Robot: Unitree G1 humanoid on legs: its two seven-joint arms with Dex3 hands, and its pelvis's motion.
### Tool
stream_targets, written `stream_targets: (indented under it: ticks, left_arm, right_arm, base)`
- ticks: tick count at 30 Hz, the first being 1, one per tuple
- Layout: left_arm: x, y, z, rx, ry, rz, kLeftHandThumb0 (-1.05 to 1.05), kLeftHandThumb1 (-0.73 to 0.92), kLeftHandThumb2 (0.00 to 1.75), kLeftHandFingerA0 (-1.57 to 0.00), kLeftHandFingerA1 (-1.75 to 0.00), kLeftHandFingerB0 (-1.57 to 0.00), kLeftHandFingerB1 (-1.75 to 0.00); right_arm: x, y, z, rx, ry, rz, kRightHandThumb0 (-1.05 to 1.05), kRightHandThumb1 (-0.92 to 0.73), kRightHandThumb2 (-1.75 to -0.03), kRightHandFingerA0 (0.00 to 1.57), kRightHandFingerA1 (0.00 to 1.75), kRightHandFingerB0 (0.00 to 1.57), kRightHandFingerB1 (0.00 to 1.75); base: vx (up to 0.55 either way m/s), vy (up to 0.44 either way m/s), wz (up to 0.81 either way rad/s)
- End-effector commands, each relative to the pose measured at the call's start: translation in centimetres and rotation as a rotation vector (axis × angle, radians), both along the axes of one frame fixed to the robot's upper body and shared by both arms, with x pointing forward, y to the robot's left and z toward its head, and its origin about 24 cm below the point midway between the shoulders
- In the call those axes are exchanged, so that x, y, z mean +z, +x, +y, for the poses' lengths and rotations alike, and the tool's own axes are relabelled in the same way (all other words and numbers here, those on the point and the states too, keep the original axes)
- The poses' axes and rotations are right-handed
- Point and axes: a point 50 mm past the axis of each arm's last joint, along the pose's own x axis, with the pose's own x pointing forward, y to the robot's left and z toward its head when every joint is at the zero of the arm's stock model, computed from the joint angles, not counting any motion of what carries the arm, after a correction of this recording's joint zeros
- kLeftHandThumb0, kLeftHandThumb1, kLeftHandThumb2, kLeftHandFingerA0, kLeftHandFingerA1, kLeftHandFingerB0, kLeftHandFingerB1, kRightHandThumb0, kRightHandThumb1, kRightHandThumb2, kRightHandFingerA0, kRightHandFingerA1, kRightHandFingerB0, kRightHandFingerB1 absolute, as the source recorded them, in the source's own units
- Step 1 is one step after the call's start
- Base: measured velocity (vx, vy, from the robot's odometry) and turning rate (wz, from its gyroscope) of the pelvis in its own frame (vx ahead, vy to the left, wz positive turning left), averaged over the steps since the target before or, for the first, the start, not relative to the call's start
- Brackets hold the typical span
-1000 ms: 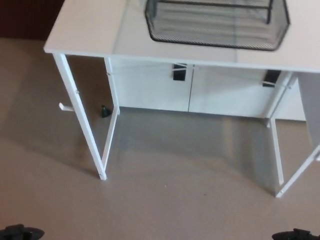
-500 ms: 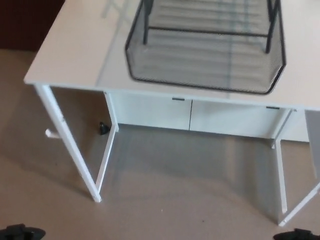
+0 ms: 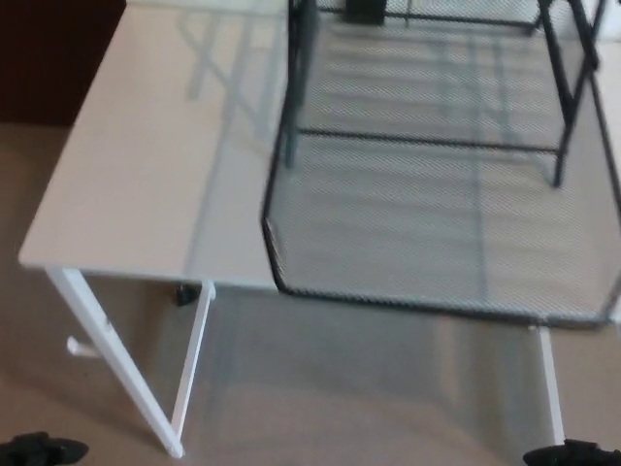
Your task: The robot walk towards a table in front and then pushes a layer of a file tray back to its original position using its right hand
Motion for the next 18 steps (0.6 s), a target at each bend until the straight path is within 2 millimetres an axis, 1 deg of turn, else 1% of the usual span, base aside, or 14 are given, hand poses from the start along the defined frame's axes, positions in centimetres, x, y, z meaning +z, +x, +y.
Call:
stream_targets:
  ticks: [1,5,9,11,12,14,18]
  left_arm:
    - [0.07,-0.21,0.38,0.002,0.017,0.013,-0.5,0.44,0.72,-0.61,-0.5,-0.42,-0.44]
    - [0.0,-0.23,0.41,0.01,0.015,0.009,-0.49,0.44,0.71,-0.61,-0.5,-0.42,-0.44]
    - [0.0,-0.16,0.42,0.007,0.022,0.012,-0.5,0.44,0.72,-0.61,-0.5,-0.41,-0.44]
    - [0.05,-0.11,0.39,0.002,0.028,0.012,-0.51,0.44,0.72,-0.62,-0.51,-0.42,-0.44]
    - [0.07,-0.12,0.38,0.002,0.025,0.013,-0.51,0.44,0.72,-0.62,-0.51,-0.42,-0.44]
    - [0.12,-0.1,0.4,0.004,0.018,0.009,-0.5,0.44,0.72,-0.61,-0.51,-0.41,-0.44]
    - [0.13,-0.1,0.43,0.003,0.022,0.01,-0.49,0.44,0.72,-0.61,-0.5,-0.41,-0.44]
  right_arm:
    - [-0.12,-0.27,-0.65,-0.015,-0.025,0.024,-0.3,-0.63,-0.58,0.56,0.45,0.5,0.44]
    - [-0.16,-0.26,-0.66,-0.014,-0.025,0.024,-0.3,-0.63,-0.58,0.56,0.46,0.5,0.44]
    - [-0.18,-0.23,-0.66,-0.012,-0.027,0.023,-0.3,-0.63,-0.58,0.55,0.45,0.51,0.44]
    - [-0.22,-0.2,-0.67,-0.01,-0.032,0.022,-0.3,-0.63,-0.58,0.56,0.46,0.51,0.44]
    - [-0.24,-0.2,-0.68,-0.015,-0.028,0.024,-0.3,-0.62,-0.58,0.56,0.46,0.51,0.44]
    - [-0.17,-0.05,-0.66,-0.011,-0.033,0.028,-0.3,-0.63,-0.58,0.57,0.45,0.51,0.44]
    - [-0.09,-0.05,-0.52,-0.017,-0.021,0.022,-0.29,-0.62,-0.58,0.56,0.46,0.52,0.45]
  base:
    - [0.28,0.094,-0.02]
    - [0.22,0.034,0.09]
    - [0.24,-0.097,0.17]
    - [0.23,-0.163,0.37]
    - [0.2,-0.342,-0.59]
    - [0.17,-0.312,0.31]
    - [0.13,-0.283,0.0]
